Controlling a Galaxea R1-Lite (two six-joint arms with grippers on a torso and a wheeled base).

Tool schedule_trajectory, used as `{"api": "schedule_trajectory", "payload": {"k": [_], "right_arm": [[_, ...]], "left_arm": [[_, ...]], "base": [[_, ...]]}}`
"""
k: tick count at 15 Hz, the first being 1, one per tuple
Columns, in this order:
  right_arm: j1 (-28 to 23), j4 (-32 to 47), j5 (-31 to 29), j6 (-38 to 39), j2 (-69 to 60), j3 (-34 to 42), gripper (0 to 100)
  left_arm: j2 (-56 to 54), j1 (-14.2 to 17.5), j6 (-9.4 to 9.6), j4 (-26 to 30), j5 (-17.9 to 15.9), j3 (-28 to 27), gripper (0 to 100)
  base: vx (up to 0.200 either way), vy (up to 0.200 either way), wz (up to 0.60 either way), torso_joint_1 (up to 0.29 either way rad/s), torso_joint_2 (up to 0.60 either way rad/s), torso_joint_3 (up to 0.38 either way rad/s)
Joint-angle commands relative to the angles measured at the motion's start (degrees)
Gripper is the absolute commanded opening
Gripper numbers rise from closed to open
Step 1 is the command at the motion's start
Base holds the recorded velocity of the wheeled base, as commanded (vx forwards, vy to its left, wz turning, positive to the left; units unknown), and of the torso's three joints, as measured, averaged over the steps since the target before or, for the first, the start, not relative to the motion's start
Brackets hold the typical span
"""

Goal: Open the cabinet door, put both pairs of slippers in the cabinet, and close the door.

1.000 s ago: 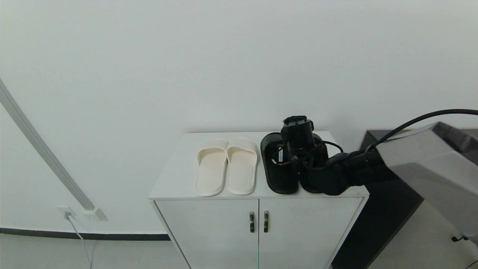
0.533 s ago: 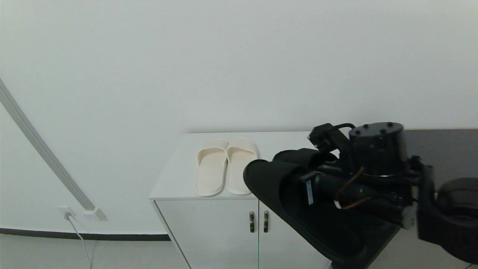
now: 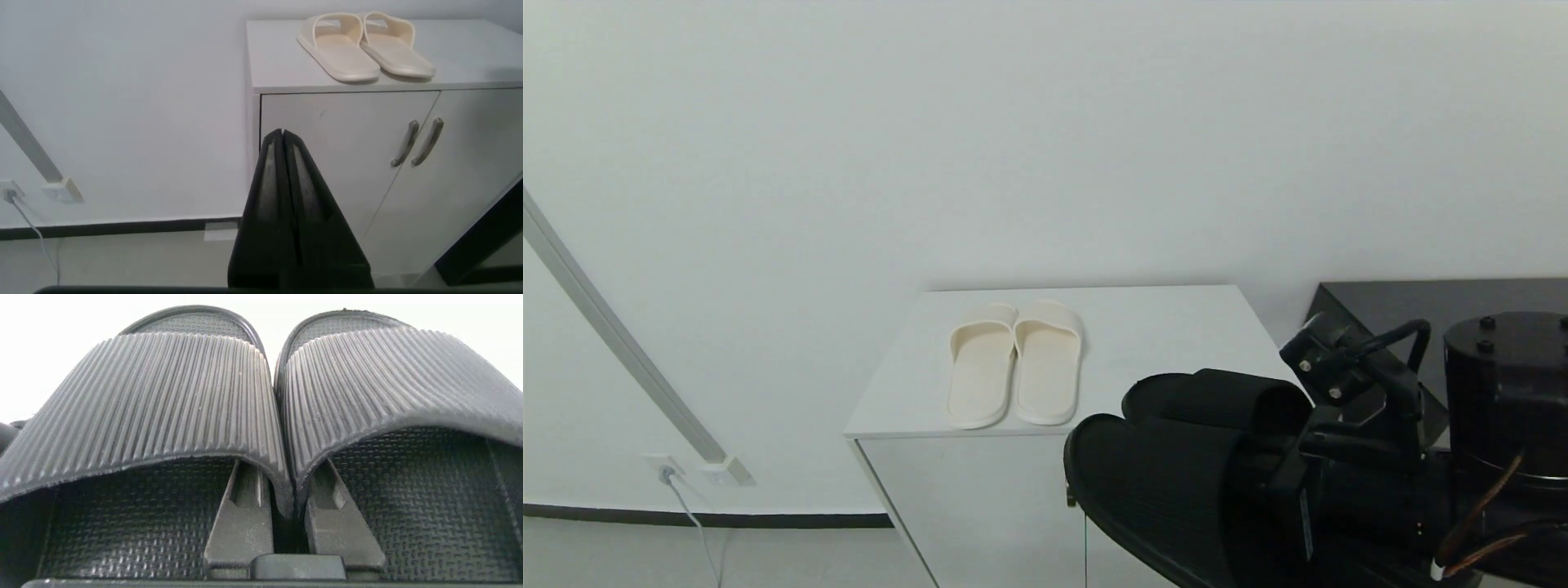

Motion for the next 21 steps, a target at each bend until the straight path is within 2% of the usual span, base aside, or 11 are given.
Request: {"api": "schedule_trajectory", "payload": {"k": [1,4,14,20,21], "right_arm": [[-0.04,0.21,0.00,-0.01,-1.59,1.11,0],[-0.13,0.12,0.00,-3.35,-1.85,2.78,0],[0.05,-0.05,0.44,-4.05,-2.12,4.71,0],[0.22,0.03,0.53,-5.19,-2.99,6.21,0],[0.31,0.03,0.53,-5.28,-2.99,6.47,0]], "left_arm": [[0.07,0.00,-0.04,-0.02,-0.02,0.02,0],[0.07,0.00,-0.04,0.07,-0.02,0.02,0],[0.07,0.00,-0.04,-0.02,0.07,0.02,0],[0.07,0.00,-0.04,-0.02,0.07,0.02,0],[0.07,0.00,-0.04,0.07,0.07,0.02,100]], "base": [[-0.200,0.000,0.00,0.017,0.00,-0.002],[-0.067,0.000,0.00,-0.001,0.00,0.002],[0.000,0.000,0.00,-0.006,0.01,0.008],[0.000,0.000,0.00,-0.153,0.36,0.195],[0.000,0.000,0.00,-0.163,0.41,0.212]]}}
